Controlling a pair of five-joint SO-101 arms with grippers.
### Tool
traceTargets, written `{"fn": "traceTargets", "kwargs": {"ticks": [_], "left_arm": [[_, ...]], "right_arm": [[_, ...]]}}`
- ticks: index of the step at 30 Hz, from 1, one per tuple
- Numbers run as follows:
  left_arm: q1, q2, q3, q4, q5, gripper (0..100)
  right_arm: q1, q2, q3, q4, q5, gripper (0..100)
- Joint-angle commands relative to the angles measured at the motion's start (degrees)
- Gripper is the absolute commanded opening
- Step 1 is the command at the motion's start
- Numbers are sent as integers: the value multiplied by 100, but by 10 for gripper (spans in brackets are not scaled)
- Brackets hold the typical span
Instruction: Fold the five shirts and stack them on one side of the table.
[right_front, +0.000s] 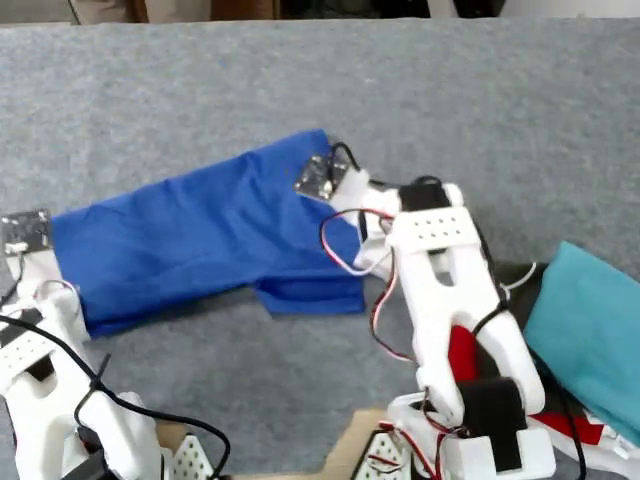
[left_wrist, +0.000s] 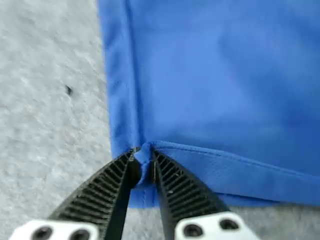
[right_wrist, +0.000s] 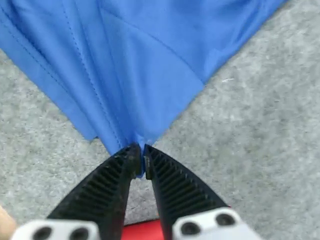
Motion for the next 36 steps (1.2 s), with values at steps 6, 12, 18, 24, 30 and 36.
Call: {"fn": "traceTargets", "kwargs": {"ticks": [6, 12, 18, 24, 30, 36], "left_arm": [[-70, -136, -62, -79, -35, 23], [-97, -145, -70, -79, -26, 144], [-440, -145, -519, -35, -26, 150], [-958, -145, -1073, -26, -26, 145], [-615, -92, -1785, 176, 1160, 30], [545, 171, -2418, 862, 2321, 19]], "right_arm": [[-347, -541, 655, 70, 624, 41], [-295, -681, 673, 79, 624, 44], [-127, -681, 664, 88, 624, 157], [-242, -778, 312, 580, 835, 208], [-400, -224, -1200, 554, -88, 34], [-699, 1895, -3556, 615, -791, 16]]}}
